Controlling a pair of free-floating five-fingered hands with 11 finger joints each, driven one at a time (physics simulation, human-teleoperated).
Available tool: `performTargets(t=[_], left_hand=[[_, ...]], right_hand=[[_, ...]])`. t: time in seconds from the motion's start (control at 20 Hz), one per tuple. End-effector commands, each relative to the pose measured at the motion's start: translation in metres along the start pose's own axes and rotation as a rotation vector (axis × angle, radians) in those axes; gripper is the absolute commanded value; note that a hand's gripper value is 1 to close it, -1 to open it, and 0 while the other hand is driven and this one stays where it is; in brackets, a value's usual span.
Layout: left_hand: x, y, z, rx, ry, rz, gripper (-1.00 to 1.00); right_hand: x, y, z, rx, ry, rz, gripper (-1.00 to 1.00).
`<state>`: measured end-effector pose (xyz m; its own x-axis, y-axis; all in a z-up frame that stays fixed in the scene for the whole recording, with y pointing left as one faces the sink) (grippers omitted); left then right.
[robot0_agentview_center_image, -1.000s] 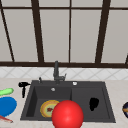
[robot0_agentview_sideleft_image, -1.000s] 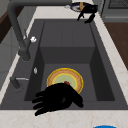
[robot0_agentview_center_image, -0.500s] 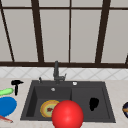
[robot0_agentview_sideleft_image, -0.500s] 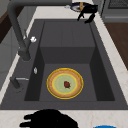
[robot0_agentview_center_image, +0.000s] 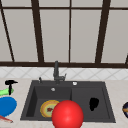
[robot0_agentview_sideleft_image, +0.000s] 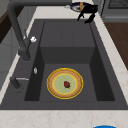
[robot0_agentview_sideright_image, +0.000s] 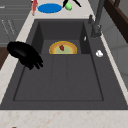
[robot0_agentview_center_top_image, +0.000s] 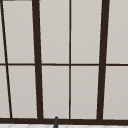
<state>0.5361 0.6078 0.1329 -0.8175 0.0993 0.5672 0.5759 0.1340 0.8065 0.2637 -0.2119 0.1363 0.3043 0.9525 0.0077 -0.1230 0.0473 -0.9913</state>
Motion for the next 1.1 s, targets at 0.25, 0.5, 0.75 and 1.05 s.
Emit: performTargets(t=[0.25,0.5,0.75,1.05], left_hand=[[-0.037,-0.013,0.059,0.106,0.007,0.047,-1.0],[-0.052,-0.001,0.07,0.201,-0.071,0.157,-1.0],[-0.015,0.013,0.069,0.231,-0.112,0.186,-1.0],[0.012,0.01,0.074,0.224,-0.098,0.16,-1.0]], right_hand=[[0.0,0.0,0.0,0.0,0.0,0.0,0.0],[0.0,0.0,0.0,0.0,0.0,0.0,0.0],[0.0,0.0,0.0,0.0,0.0,0.0,0.0],[0.0,0.0,0.0,0.0,0.0,0.0,0.0]])
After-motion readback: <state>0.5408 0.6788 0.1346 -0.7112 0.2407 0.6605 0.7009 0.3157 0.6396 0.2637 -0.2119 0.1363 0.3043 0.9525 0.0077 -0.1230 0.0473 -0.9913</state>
